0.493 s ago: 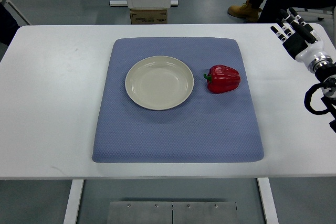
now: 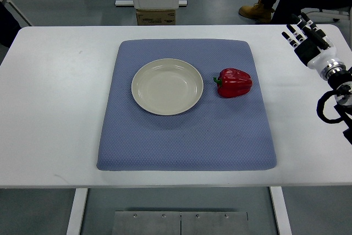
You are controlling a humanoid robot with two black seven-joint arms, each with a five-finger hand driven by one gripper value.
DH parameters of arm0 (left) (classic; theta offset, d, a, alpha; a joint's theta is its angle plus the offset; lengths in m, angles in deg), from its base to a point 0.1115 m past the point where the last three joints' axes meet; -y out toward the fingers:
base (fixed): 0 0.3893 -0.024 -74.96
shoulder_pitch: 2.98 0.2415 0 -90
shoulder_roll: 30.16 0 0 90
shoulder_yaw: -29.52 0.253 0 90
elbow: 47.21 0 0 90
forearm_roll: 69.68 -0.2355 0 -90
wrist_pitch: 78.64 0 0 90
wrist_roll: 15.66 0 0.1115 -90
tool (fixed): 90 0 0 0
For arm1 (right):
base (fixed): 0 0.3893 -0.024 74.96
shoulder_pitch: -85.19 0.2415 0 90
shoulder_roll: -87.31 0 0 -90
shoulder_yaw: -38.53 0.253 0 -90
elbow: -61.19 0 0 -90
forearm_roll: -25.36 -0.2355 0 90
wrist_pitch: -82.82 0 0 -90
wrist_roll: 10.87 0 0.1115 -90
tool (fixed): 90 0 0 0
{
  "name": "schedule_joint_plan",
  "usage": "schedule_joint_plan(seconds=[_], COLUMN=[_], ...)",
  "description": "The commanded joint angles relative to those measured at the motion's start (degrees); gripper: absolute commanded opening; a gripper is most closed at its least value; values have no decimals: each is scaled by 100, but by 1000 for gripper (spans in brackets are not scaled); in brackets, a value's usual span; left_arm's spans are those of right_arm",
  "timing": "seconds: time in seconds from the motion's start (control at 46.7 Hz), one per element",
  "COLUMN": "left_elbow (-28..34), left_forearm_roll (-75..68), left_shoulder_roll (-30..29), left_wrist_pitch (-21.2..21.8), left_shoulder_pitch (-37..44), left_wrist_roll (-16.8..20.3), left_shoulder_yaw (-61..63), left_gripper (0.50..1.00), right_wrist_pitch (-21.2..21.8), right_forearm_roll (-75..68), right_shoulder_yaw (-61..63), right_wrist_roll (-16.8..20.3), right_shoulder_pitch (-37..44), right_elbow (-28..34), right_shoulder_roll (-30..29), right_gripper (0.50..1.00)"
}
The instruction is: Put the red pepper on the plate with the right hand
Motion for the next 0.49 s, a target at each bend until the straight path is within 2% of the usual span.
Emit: schedule_joint_plan(seconds=[0.0,0.471], left_elbow=[-1,-1], left_forearm_roll=[1,1], left_shoulder_roll=[0,0], left_wrist_pitch=[-1,-1], left_shoulder_pitch=[-10,-10], left_wrist_roll=[0,0], left_shoulder_yaw=[-1,-1], left_gripper=[1000,1000], right_wrist_pitch=[1,1], right_forearm_roll=[0,0], right_shoulder_yaw=[0,0], right_wrist_roll=[0,0], right_shoulder_pitch=[35,61], right_elbow=[-5,-93], right_shoulder_roll=[17,35], right_gripper=[1000,1000])
